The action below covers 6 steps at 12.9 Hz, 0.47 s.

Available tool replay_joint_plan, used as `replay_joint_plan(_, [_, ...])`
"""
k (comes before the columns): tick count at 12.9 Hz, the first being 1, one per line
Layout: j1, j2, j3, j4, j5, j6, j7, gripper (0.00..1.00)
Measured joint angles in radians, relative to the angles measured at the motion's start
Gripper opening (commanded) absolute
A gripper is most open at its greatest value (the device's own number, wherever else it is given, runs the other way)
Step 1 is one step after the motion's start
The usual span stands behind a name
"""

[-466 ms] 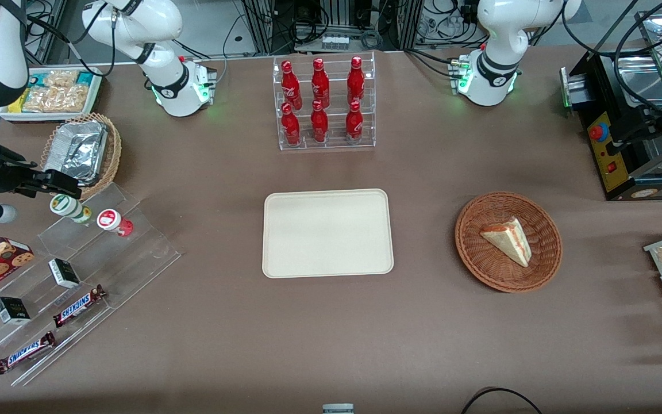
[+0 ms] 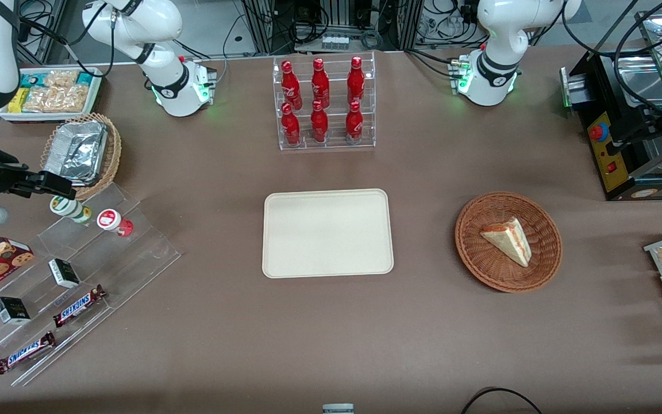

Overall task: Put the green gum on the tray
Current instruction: 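Move the right gripper down over the green-labelled gum jar on the stand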

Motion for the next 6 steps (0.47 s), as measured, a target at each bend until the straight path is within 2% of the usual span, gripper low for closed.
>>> replay_joint_plan(2, [-0.028,0.000,-0.003,-0.048,0.000,0.037,-0.090,0.99])
replay_joint_plan(6, [-0.121,-0.047,-0.022,-0.256,0.002,0.249,-0.467,0.99])
